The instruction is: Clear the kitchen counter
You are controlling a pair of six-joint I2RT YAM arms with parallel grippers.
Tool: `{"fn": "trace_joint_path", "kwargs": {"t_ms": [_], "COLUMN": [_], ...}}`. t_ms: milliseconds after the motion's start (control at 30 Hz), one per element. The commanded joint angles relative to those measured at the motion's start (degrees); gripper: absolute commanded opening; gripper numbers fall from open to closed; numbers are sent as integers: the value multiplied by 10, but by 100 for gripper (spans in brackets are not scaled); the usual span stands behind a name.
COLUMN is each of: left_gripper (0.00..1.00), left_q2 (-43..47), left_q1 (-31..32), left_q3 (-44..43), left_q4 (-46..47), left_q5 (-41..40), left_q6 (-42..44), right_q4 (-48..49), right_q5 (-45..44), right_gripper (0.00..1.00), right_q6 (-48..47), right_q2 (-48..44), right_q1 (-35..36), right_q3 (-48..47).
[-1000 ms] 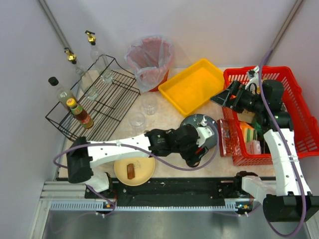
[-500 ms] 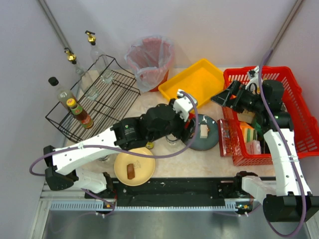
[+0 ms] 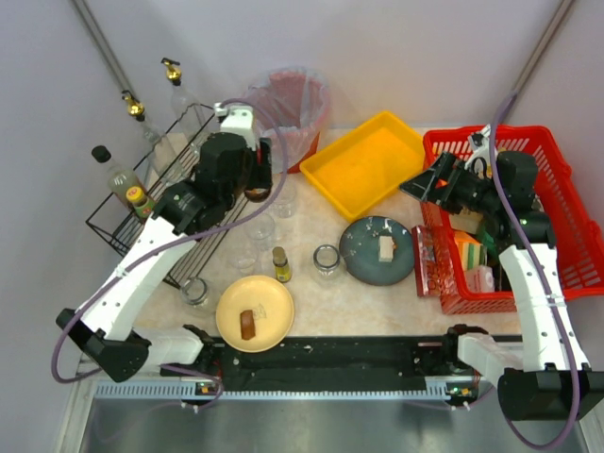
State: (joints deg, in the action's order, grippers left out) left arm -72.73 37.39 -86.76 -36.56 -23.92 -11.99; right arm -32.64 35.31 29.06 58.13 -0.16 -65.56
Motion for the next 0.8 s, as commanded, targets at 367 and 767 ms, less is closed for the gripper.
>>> {"fn": "trace_joint_path", "kwargs": {"t_ms": [367, 767], "left_gripper": [35, 35], "left_q2": [53, 39], "left_q1": [-237, -315], "left_q3": [-16, 47], "left_q4": [44, 113], "left_q5": [-43, 29], "left_q6": [-37, -51], "right_q4": [8, 8], "right_q5": [-6, -15], "right_gripper": [98, 98], "right_q6": [-15, -21], "right_q2": [13, 18], "right_q1": [-2, -2], "right_q3": [-27, -30]}}
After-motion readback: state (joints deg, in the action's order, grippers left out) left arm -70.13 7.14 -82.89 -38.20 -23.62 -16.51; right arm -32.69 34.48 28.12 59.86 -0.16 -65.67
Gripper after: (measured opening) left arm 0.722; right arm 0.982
